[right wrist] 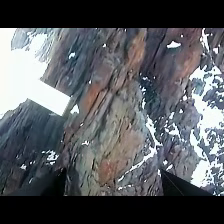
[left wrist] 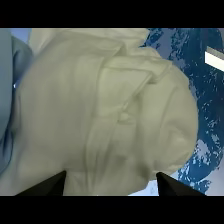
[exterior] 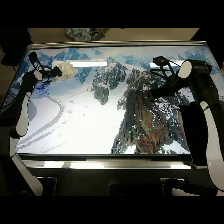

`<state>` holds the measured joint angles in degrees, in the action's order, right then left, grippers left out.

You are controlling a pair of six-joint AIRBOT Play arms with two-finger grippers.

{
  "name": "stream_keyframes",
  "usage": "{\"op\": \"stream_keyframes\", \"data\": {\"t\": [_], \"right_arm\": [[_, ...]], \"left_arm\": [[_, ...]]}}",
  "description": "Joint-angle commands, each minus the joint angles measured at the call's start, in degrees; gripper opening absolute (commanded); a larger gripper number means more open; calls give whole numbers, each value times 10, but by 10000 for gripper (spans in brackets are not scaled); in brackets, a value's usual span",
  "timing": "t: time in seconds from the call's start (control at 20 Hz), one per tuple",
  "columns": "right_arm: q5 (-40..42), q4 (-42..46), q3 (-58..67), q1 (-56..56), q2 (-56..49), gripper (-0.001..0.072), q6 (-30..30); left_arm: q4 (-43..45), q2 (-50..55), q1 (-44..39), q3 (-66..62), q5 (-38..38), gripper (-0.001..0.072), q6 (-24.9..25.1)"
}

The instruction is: Fold the shirts.

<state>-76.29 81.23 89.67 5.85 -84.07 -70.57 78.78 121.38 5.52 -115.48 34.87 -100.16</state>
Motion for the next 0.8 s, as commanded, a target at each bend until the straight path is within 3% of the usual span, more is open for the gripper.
{"op": "stream_keyframes", "data": {"t": [0.0,0.3,0.35,0.55,0.6,0.75], "right_arm": [[-3,-7,0,1,0,678,-9],[-10,-14,0,1,0,678,-9],[-18,-14,0,1,0,678,-9],[-53,-13,0,1,0,678,-9],[-60,-13,0,1,0,678,-9],[-66,-13,0,1,0,678,-9]], "left_arm": [[18,17,1,0,-27,720,40],[18,35,-4,0,-4,720,38],[18,38,-3,0,-4,667,27],[18,54,-1,0,-5,593,-61],[17,57,-1,0,-7,446,-87],[17,60,-1,0,-43,108,-132]]}}
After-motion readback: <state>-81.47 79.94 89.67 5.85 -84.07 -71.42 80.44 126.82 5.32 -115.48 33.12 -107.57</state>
